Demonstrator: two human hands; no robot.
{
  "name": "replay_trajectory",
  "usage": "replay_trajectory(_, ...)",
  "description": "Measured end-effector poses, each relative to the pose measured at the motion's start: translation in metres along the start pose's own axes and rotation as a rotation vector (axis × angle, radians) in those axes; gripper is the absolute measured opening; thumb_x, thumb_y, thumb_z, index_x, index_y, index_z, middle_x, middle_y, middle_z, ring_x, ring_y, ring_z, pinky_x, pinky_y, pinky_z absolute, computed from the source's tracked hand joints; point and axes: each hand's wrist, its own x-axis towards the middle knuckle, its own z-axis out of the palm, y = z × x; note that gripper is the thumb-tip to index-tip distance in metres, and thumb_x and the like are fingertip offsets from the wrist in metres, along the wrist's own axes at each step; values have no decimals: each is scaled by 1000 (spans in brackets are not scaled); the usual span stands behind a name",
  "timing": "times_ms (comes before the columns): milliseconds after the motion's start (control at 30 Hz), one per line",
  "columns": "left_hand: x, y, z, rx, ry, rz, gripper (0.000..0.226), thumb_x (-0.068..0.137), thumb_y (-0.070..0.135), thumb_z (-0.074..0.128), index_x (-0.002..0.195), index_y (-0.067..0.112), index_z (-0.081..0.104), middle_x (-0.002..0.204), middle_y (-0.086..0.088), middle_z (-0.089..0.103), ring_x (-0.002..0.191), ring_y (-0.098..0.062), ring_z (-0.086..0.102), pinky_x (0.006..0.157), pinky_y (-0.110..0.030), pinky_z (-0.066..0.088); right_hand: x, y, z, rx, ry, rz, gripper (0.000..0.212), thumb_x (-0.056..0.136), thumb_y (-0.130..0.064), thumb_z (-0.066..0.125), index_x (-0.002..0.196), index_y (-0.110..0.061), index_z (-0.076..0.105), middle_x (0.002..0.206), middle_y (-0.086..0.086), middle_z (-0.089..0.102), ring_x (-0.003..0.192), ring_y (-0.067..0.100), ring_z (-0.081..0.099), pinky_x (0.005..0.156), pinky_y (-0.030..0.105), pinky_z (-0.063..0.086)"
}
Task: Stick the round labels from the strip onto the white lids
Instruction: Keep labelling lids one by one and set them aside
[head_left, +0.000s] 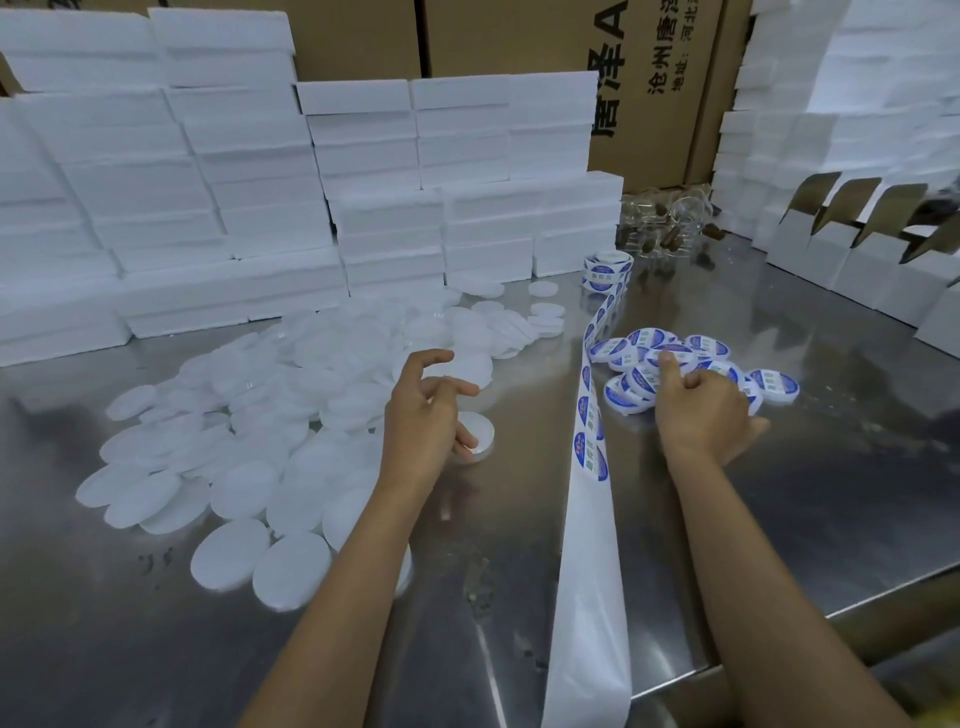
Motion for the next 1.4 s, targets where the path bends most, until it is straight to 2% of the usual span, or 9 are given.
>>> replay_trajectory(300,4,-8,-9,140,144,116,30,94,0,43,105,21,60,89,8,71,76,-11,68,71,-21,54,-18,-13,-3,151,40,-262,35,94,-41,61,74,-13,57,77,6,63,95,33,56,88,42,38)
replay_trajectory(433,5,-10,-10,214,152,159,28,98,2,43,107,22,60,88,18,67,86,-7,66,67,-5,45,-58,-40,-3,358,-276,-677,20,86,-36,66,78,-18,62,74,-5,63,81,19,55,78,41,47)
replay_trajectory(600,5,-10,-12,216,189,143,27,99,6,43,107,25,60,90,17,68,85,-8,67,66,-6,46,-96,-59,8,-11,-705,-1024,45,76,-60,72,107,-28,66,98,-12,66,101,16,55,92,34,39)
replay_trajectory(833,5,-2,-13,57,133,83,26,95,2,53,106,23,63,97,8,72,99,-18,68,94,-41,56,-97,-57,6,295,-749,-768,15,97,-28,61,96,-19,73,88,-6,74,91,14,68,83,32,49)
replay_trajectory(933,5,3,-14,-175,-73,-60,26,93,12,66,112,29,66,103,8,75,103,-13,70,92,-37,58,-97,-63,4,681,-858,-458,9,96,-13,65,92,-11,73,81,-5,75,77,3,67,74,19,49)
replay_trajectory(1067,-2,3,-8,-253,-226,-78,23,94,20,72,116,24,70,109,-3,76,99,-19,74,78,-27,61,-94,-63,-1,839,-946,-322,17,96,-13,64,106,-3,73,97,13,76,89,16,71,87,27,53)
replay_trajectory(1167,-1,3,-7,-280,-134,-82,17,97,12,67,114,15,68,113,-13,72,92,-26,76,72,-27,61,-94,-61,-3,764,-814,-375,15,92,-18,71,105,-12,74,97,0,76,90,10,69,85,22,50)
replay_trajectory(1300,3,3,-9,-370,-131,-111,24,104,6,51,127,11,56,118,-21,70,89,-30,77,69,-34,63,-78,-44,-12,389,-298,-545,7,91,-12,61,88,-14,68,85,-2,66,80,17,57,71,31,45)
replay_trajectory(1400,1,3,-7,-350,-144,-126,34,106,1,42,133,20,50,121,-20,67,87,-30,77,69,-33,63,-71,-28,-17,13,-350,-529,12,89,-15,54,85,-17,65,81,0,68,78,24,61,66,34,44)
